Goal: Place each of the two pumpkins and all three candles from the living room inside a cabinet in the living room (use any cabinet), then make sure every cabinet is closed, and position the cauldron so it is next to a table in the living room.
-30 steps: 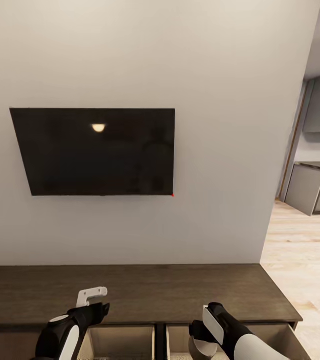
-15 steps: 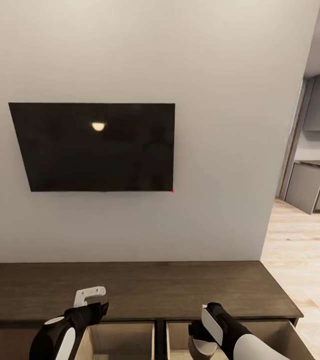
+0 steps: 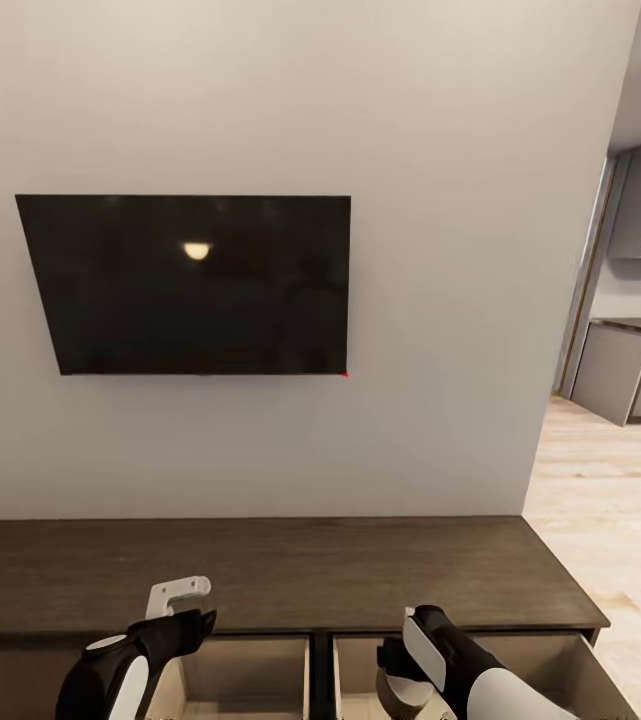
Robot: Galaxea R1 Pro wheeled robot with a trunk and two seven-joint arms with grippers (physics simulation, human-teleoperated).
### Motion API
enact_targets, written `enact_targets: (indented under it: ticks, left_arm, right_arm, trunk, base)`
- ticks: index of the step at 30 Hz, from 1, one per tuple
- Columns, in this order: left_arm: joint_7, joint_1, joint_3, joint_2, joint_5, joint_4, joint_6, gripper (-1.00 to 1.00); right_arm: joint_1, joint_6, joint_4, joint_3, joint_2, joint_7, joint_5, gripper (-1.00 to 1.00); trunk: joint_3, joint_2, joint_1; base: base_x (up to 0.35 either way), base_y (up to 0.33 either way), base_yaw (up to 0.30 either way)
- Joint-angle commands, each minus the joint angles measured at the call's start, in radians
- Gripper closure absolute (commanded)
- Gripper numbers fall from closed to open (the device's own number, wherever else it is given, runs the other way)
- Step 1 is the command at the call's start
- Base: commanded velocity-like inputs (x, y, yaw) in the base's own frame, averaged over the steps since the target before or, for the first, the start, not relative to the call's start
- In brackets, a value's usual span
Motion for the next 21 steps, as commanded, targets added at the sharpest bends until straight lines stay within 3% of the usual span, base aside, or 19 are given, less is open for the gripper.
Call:
enact_targets:
  ticks: [1,5,11,21]
  left_arm:
    - [0.008,-0.001,0.001,-0.001,0.011,-0.001,0.004,-1.00]
    - [0.008,-0.001,0.001,-0.001,0.011,-0.001,0.005,-1.00]
    - [0.008,-0.001,0.001,-0.001,0.011,-0.001,0.004,-1.00]
    - [0.008,-0.001,0.001,-0.001,0.011,-0.001,0.002,-1.00]
  right_arm:
    - [-0.001,0.002,-0.002,0.008,-0.001,-0.009,-0.011,1.00]
    - [-0.001,-0.004,-0.002,0.011,0.000,-0.009,-0.011,1.00]
    - [-0.001,-0.040,0.000,0.060,0.000,-0.008,-0.012,1.00]
    - [-0.001,-0.067,-0.001,0.071,0.000,-0.007,-0.012,1.00]
  trunk:
    - [-0.004,-0.008,0.004]
    - [-0.017,-0.036,0.019]
    - [-0.036,-0.078,0.042]
    - [-0.067,-0.148,0.081]
  base:
    - [0.000,0.000,0.000]
    - [0.000,0.000,0.000]
    - [0.000,0.000,0.000]
    - [0.000,0.000,0.000]
